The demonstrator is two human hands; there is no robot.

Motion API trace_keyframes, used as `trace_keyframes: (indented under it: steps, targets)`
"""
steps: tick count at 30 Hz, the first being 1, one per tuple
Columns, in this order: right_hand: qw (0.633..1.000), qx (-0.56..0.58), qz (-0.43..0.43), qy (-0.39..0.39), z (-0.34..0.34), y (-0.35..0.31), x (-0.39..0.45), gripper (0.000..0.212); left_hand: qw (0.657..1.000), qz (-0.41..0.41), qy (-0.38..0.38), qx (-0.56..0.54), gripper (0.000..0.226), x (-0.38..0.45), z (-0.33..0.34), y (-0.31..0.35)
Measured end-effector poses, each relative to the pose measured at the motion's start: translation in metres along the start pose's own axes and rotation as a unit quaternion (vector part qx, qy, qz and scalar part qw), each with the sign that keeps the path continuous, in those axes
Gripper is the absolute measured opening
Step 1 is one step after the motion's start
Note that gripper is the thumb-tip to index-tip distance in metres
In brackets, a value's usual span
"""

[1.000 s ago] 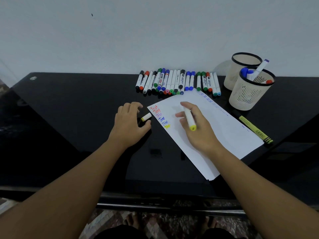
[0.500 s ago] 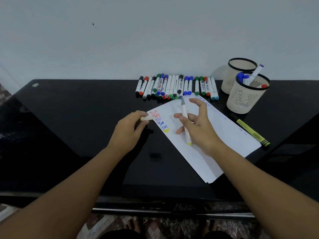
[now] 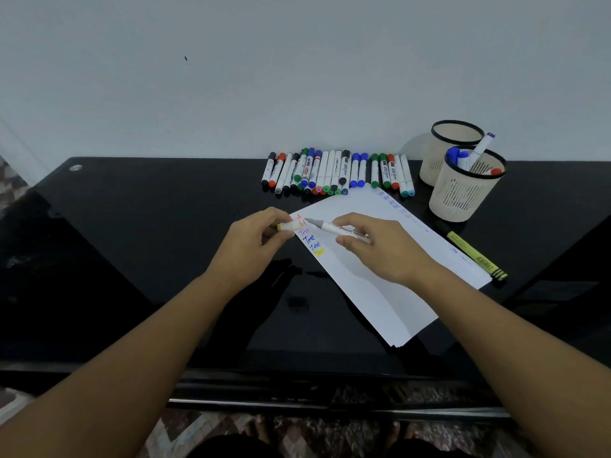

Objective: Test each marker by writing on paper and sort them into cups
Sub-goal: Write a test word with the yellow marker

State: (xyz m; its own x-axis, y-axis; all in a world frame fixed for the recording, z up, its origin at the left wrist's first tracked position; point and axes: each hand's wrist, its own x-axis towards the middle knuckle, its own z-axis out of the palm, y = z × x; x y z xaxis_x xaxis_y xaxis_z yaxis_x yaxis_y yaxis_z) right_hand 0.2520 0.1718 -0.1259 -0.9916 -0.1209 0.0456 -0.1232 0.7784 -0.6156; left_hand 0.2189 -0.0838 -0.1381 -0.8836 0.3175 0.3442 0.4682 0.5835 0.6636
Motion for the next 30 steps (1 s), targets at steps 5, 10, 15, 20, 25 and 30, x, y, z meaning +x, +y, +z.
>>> trace_keyframes:
  steps: [5, 10, 15, 20, 25, 30]
  targets:
    - [0.997, -0.069, -0.029, -0.018, -0.003, 0.000, 0.000, 0.029, 0.999, 0.029, -0.029, 0.031, 0.020, 0.003, -0.002, 0.004]
    - [0.990, -0.121, -0.073, -0.002, -0.006, 0.001, 0.002, 0.023, 0.991, 0.061, -0.089, 0.078, 0.023, 0.009, 0.000, 0.014]
    - [0.976, -0.189, -0.111, -0.013, -0.013, 0.001, 0.002, 0.025, 0.989, 0.024, -0.132, 0.062, 0.025, 0.013, -0.003, 0.023]
    - [0.971, -0.204, -0.123, 0.003, -0.019, -0.001, 0.001, 0.032, 0.989, 0.030, -0.130, 0.060, 0.025, 0.020, 0.000, 0.028]
    - [0.971, -0.173, -0.140, 0.088, -0.016, 0.009, 0.003, 0.031, 0.996, 0.025, -0.081, 0.026, 0.020, 0.028, 0.004, 0.038]
    - [0.941, -0.001, -0.026, 0.338, -0.021, 0.013, -0.010, 0.073, 0.996, -0.009, -0.025, -0.088, 0.014, 0.039, 0.023, 0.058]
